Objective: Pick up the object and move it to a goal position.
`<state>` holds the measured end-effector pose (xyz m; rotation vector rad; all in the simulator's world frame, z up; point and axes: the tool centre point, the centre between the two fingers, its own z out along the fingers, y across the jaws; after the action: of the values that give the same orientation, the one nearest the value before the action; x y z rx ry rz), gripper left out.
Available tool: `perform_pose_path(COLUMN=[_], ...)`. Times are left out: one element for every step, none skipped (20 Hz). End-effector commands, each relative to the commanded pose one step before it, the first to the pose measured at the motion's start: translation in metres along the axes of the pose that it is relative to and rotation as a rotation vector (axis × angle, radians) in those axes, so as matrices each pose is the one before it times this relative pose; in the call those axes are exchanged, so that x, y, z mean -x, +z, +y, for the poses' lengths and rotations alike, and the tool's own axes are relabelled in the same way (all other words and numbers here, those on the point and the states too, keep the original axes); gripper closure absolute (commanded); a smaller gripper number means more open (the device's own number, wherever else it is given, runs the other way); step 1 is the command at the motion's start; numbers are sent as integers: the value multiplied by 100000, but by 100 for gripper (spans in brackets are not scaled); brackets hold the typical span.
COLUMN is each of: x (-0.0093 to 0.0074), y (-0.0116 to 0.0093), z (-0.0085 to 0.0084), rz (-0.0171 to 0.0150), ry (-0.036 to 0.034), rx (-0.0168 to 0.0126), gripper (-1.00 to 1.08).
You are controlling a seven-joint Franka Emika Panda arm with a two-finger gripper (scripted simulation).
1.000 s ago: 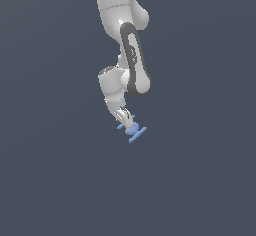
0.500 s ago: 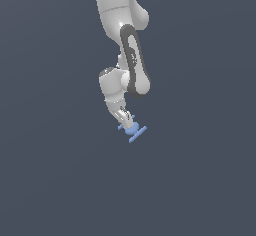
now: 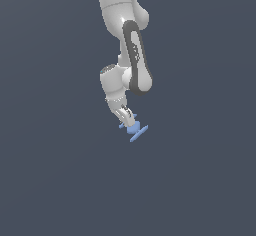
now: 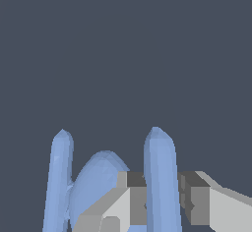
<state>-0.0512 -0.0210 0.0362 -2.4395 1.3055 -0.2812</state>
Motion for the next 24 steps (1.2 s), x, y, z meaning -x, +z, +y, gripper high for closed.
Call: perform_pose_path(x=[413,210,204,250,243,284,281,310,296,328,309,336,313,340,342,313,346,327,335,328,306,319,306,315], y=[-692,-342,-378,-406,-440,-463,-487,-506,-523,-539,-543,-555,-549,-564,-569,-552,-582,-559,-568,-560,-525,-551,-521,-550], z=[-421,-195,-196,-232,-234,-266,-267,-290,-284,-308,-296,-316,-300,-319,-321,-301,-325,-310,-315,-309,-292,-301,-292,-298], rz=[16,0,-15,0,-19,0,-17,0,-28,0,-31,0,-34,0,0,-38,0,-14,0,0,0,0,16,0], ry=[-38,0,64,0,62,0,43,0,61,0,61,0,60,0,0,71,0,35,0,0,34,0,20,0], rx=[-66,0,-22,0,-23,0,-15,0,-17,0,-10,0,1,0,0,26,0,32,0,0,60,0,64,0], gripper=[108,108,108,108,108,108,108,108,108,108,108,108,108,108,108,108,108,108,108,108,108,108,108,108])
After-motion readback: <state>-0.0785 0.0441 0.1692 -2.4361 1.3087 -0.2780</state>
